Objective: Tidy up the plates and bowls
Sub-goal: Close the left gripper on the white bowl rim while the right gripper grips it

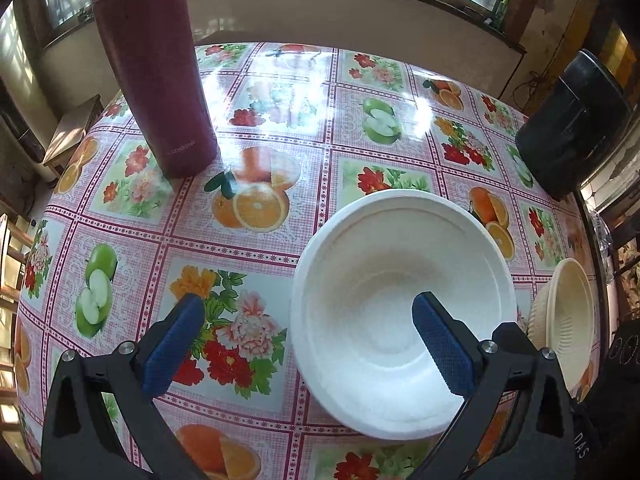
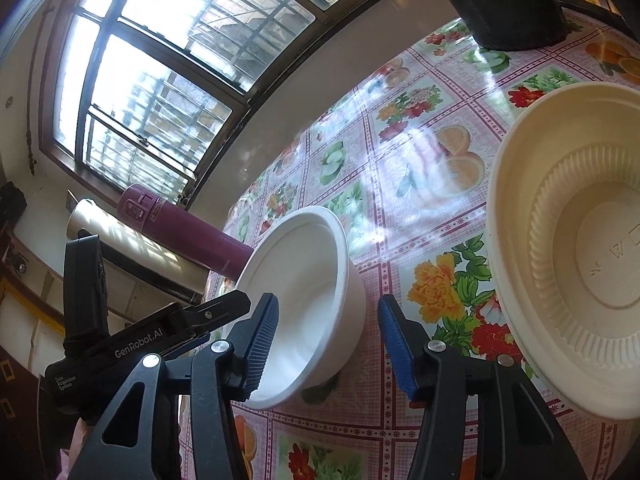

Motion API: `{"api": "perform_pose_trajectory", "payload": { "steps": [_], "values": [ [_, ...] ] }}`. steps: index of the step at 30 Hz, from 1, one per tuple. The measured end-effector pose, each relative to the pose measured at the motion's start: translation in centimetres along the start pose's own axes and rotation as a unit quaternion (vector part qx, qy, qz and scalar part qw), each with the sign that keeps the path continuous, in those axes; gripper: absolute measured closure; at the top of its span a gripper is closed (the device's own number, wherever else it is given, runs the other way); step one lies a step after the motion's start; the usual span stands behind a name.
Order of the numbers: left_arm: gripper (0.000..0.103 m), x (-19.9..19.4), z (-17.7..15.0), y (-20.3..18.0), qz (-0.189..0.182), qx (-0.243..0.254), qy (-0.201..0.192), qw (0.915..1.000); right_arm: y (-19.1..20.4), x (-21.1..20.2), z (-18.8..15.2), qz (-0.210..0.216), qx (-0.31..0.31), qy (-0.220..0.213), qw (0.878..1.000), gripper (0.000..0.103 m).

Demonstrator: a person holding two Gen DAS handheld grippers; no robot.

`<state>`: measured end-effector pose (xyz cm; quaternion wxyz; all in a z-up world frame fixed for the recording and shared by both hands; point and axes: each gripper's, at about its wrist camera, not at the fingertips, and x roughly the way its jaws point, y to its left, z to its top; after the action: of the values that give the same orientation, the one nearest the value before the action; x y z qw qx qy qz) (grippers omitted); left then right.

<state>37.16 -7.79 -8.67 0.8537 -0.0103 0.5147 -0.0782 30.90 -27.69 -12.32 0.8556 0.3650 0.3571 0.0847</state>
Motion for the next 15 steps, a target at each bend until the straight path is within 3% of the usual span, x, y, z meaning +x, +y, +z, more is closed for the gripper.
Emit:
{"api": "perform_pose_trajectory", "payload": {
  "steps": [6,8,13,15],
  "values": [
    [0.0,-0.05,-0.08,-0.04,0.008,-0.001,-0.007,0.9999,-0.16,0.12,-0.02,0.003,0.008,0.002,1.0,0.058],
    [0.0,-0.27,-0.11,-0.1,0.013,0.002,-0.014,0.9998,-0.22,0.13,-0.04,0.003,0.007,0.002,1.0,0.066],
    [0.018,-0.24,-0.2,-0.42,0.014,0.016,-0.01,0.9997,-0.35,0.17,-0.17,0.0,0.009,0.0,1.0,0.07],
    [0.033,-0.17,-0.24,-0.52,0.011,0.017,-0.009,0.9998,-0.33,0.14,-0.15,-0.003,0.007,-0.002,1.0,0.075]
  ]
}}
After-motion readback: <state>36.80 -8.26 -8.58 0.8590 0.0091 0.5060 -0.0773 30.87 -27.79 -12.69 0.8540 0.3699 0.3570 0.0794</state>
